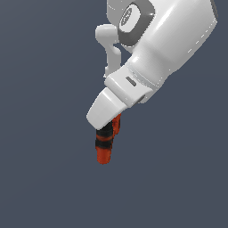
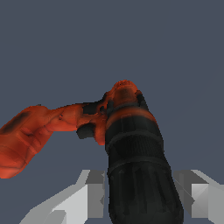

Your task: Pick up the object and move it to a goal position.

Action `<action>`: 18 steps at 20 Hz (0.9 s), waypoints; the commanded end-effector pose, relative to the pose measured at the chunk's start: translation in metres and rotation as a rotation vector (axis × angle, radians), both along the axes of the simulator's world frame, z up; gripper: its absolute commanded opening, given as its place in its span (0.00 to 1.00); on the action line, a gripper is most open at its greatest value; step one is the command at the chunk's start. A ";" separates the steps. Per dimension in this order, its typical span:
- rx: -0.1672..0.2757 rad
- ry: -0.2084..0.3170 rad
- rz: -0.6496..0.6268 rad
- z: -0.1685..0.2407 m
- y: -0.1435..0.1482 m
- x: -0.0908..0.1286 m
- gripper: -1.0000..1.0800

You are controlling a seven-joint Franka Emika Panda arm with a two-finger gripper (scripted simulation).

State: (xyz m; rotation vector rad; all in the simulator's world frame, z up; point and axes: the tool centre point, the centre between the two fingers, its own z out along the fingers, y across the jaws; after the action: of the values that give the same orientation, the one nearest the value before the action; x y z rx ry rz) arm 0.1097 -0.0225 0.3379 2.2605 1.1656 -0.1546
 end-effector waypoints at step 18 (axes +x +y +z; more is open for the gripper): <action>-0.002 0.001 -0.001 0.026 -0.009 0.000 0.00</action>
State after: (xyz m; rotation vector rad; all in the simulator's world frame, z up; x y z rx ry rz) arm 0.1108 -0.0296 0.3548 2.2603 1.1702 -0.1694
